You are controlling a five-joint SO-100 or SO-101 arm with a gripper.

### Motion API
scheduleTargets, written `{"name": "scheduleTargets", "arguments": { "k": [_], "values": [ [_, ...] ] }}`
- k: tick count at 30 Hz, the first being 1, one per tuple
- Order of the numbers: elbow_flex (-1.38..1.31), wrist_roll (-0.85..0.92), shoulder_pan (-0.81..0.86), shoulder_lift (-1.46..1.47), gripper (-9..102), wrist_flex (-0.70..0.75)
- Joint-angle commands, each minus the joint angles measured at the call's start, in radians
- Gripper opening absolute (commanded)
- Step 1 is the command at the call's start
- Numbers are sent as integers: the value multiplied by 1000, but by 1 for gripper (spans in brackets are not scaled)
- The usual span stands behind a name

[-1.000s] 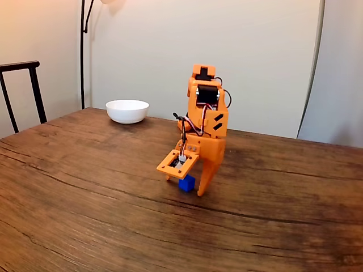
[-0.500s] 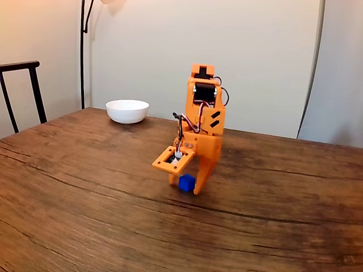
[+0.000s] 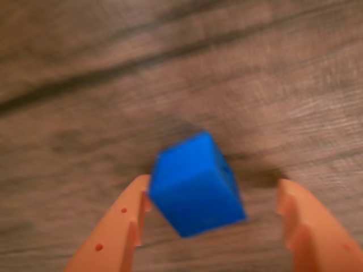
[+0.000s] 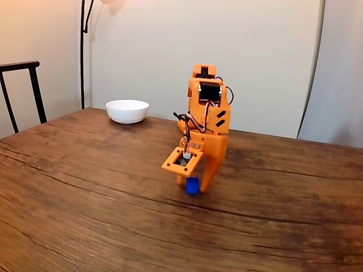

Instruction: Grasp the cube and drop it in the bowl

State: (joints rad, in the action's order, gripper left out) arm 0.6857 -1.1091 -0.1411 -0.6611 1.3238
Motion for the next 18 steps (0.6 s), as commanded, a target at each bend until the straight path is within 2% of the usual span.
{"name": "scheduleTargets", "arguments": {
  "k": [1,8,18],
  "values": [
    [-38,-55,6,-12,35,41],
    [-83,-89,3,2,36,44],
    [-97,-262,9,2,35,-34]
  ]
}}
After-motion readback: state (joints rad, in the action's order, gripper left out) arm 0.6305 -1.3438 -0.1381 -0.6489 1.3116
